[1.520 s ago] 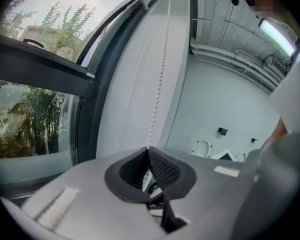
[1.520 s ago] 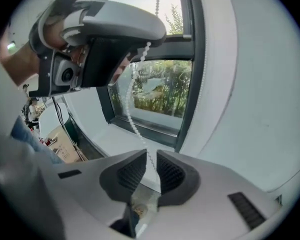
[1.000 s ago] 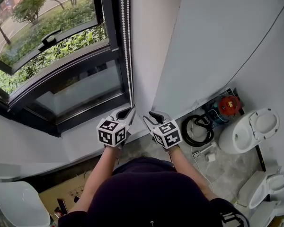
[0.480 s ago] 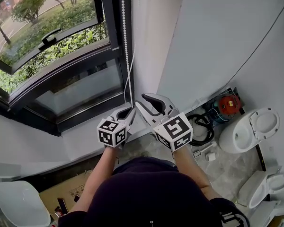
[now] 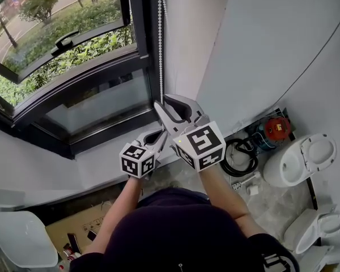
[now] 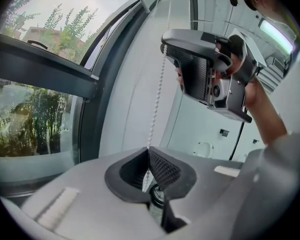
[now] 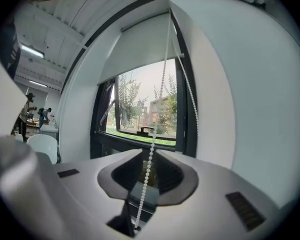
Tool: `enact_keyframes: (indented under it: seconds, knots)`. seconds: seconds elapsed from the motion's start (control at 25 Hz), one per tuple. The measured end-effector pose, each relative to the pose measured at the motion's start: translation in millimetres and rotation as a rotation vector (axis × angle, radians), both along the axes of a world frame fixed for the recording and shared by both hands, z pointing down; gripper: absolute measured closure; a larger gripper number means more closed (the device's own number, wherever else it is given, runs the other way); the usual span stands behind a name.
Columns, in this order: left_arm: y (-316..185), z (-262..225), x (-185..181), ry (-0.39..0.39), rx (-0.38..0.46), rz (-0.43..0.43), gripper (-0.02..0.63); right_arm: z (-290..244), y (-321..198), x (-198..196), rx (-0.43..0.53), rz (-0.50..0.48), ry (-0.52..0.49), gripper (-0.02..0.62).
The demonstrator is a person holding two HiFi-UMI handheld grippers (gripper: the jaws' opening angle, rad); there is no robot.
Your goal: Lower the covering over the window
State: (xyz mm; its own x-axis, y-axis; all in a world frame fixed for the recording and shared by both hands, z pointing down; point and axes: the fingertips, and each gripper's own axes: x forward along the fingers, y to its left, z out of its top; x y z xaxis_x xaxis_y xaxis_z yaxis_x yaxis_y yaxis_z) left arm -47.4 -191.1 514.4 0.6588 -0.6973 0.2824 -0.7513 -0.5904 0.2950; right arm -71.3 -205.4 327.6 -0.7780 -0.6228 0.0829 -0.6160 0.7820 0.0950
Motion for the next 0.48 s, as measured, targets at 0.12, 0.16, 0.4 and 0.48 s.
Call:
enact_keyframes:
  seconds: [0.12,0.16,0.4,0.48]
  knots:
    - [0,0,1,0.003,0.001,-0.001,0.592,0,-2,-1,0.0,0.006,0.007,0.548]
    - [1,0,1,0.001,0.0,0.0,0.592,0,-2,-1,-0.005,0.004,0.005,0.568]
    - [6,27,2,-0.034,-0.066,0.009,0.592,28,-1,0,-0.054,0.004,0.041,0.581]
    - [9,38,1,-0.058,-0.1,0.018,0.592,40,-2,0,-0.066,0.012,0.057,0.581]
